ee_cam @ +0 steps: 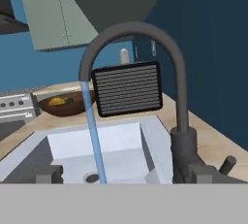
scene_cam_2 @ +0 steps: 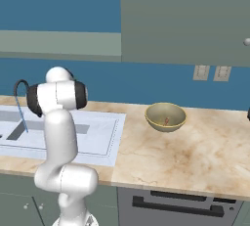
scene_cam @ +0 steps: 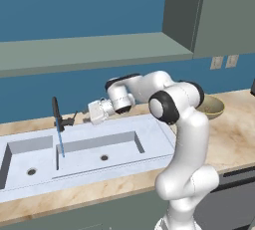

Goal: Pick the squashs from the sink and place them in one bowl. Place the mushroom in the other bowl. Then turn off the sink faucet.

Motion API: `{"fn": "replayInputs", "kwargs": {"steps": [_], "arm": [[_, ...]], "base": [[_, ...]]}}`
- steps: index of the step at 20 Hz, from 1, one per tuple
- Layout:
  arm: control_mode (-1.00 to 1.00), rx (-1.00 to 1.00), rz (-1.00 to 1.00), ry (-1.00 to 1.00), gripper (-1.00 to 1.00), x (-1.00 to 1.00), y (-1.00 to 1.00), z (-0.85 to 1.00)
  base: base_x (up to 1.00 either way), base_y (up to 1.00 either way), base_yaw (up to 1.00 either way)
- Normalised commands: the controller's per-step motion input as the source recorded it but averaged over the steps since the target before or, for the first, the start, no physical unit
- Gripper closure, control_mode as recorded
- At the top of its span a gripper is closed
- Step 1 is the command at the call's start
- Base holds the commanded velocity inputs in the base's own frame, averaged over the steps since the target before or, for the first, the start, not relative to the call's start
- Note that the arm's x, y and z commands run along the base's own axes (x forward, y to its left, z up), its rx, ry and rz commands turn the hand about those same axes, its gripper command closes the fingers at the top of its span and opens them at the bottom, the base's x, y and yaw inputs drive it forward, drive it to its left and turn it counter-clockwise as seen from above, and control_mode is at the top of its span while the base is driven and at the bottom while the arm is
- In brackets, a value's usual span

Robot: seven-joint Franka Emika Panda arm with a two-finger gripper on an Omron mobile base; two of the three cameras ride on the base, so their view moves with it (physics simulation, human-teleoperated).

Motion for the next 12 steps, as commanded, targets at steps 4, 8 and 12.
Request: {"fn": "replayInputs", "kwargs": {"steps": [4, 8, 12], "arm": [[-1.0, 0.0, 0.01, 0.01, -1.0, 0.35, 0.35, -0.05], [-1.0, 0.0, 0.01, 0.02, -1.0, 0.34, 0.36, -0.15], [-1.0, 0.0, 0.0, 0.01, -1.0, 0.22, 0.3, -0.15]], "base": [[0.0, 0.0, 0.0], [0.0, 0.0, 0.0], [0.0, 0.0, 0.0]]}}
